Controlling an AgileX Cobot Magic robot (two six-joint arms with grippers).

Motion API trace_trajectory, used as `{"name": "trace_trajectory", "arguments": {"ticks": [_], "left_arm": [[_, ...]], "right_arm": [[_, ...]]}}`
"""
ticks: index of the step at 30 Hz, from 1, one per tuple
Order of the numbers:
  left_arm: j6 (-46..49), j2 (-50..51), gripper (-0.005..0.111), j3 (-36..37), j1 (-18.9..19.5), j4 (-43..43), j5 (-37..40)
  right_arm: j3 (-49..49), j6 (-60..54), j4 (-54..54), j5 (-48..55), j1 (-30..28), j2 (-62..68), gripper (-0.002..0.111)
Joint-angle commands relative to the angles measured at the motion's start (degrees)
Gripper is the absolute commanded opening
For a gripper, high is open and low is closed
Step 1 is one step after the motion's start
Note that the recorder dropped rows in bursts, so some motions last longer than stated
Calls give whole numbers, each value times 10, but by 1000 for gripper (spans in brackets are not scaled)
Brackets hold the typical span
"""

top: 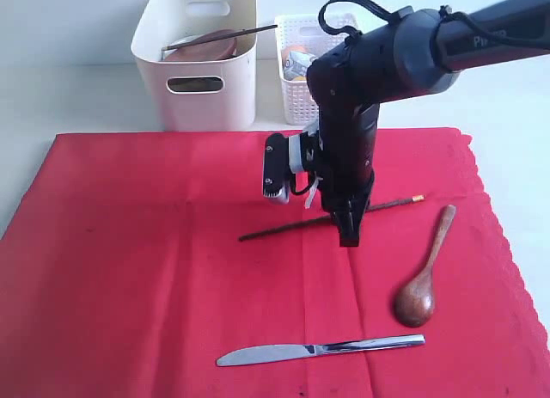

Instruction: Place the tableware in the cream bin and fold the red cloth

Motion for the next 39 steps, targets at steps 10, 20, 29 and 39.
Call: {"name": "trace_trajectory", "arguments": {"ticks": [10,20,29,39], "left_arm": [[0,-4,2,0,2,-5,-3],[0,-4,2,0,2,-5,-3],[0,-4,2,0,2,-5,-3],[0,-4,2,0,2,-5,-3]], "right_arm": [[-67,-24,88,-17,0,-69,0],[-103,-101,393,-388,0,-120,0],[-124,-2,528,-631,0,-68,0],[-224,238,343,-632,1,40,0]]}}
